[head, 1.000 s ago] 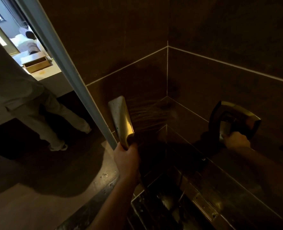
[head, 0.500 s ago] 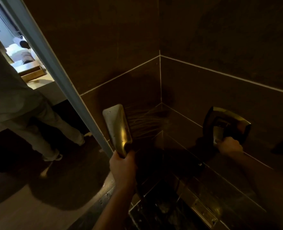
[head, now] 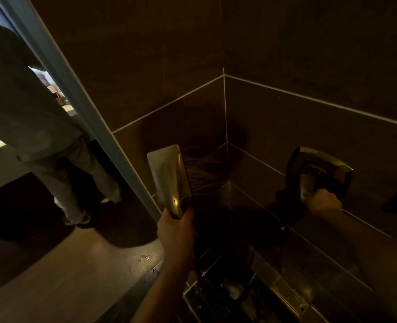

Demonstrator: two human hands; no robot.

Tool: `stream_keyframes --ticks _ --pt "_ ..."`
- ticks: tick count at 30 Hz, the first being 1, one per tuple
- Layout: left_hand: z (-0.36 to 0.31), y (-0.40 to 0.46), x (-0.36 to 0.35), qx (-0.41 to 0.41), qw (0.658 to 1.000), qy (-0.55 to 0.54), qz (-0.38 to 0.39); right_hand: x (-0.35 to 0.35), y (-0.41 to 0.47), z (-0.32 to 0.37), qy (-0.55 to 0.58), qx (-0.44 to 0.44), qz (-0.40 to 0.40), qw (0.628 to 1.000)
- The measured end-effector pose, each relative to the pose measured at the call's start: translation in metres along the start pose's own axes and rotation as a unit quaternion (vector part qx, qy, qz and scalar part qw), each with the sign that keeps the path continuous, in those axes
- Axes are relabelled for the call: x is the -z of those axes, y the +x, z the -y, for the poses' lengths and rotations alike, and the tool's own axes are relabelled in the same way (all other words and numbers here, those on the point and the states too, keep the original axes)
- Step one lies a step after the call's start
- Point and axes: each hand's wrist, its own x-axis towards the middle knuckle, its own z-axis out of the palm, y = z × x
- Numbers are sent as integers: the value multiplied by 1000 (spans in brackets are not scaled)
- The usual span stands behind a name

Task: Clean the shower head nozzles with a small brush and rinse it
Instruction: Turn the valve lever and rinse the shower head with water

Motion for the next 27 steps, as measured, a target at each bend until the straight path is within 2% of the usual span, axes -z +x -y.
stream_keyframes --ticks 27 --pt "-4 -13 4 -9 999 -1 46 -4 -4 -1 7 -2 -19 1000"
